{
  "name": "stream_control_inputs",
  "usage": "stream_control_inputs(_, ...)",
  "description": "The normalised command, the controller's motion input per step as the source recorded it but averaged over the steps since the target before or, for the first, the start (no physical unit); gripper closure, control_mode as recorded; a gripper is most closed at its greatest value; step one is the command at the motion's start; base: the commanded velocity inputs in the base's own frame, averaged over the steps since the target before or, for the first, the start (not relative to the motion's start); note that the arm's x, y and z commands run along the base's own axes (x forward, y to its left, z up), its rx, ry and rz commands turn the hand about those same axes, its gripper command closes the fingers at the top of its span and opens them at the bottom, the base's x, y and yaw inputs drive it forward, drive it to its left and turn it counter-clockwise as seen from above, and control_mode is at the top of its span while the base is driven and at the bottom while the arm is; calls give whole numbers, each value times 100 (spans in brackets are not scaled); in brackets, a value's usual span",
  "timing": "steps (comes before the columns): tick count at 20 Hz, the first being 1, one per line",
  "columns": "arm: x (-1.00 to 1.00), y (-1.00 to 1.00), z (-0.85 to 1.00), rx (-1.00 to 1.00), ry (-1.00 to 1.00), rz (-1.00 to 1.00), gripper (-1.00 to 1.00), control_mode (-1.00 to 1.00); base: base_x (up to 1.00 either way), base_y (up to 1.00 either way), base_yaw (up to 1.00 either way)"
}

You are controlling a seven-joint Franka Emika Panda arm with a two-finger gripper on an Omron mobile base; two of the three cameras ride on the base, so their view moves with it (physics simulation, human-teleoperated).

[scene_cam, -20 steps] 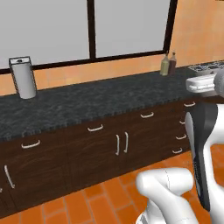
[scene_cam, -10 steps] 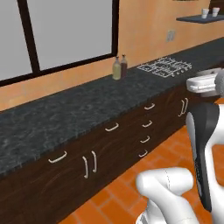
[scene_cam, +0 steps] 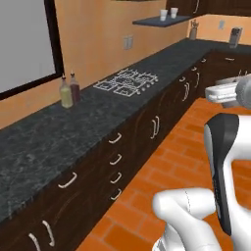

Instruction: Gather all objects into one cabinet and sort the glasses and bowls to opposite sides.

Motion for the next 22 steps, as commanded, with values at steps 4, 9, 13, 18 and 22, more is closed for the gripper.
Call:
stream_control_inputs(4,0,0,0,0,0,0,100,100,7,-95,-51)
stream_control_inputs(9,0,0,0,0,0,0,100,100,62,-35,-47)
stream_control_inputs(13,0,0,0,0,0,0,100,100,99,76,-32)
stream_control_inputs(18,0,0,0,0,0,0,100,100,78,86,-33)
stream_control_inputs(22,0,0,0,0,0,0,100,100,89,-34,-17)
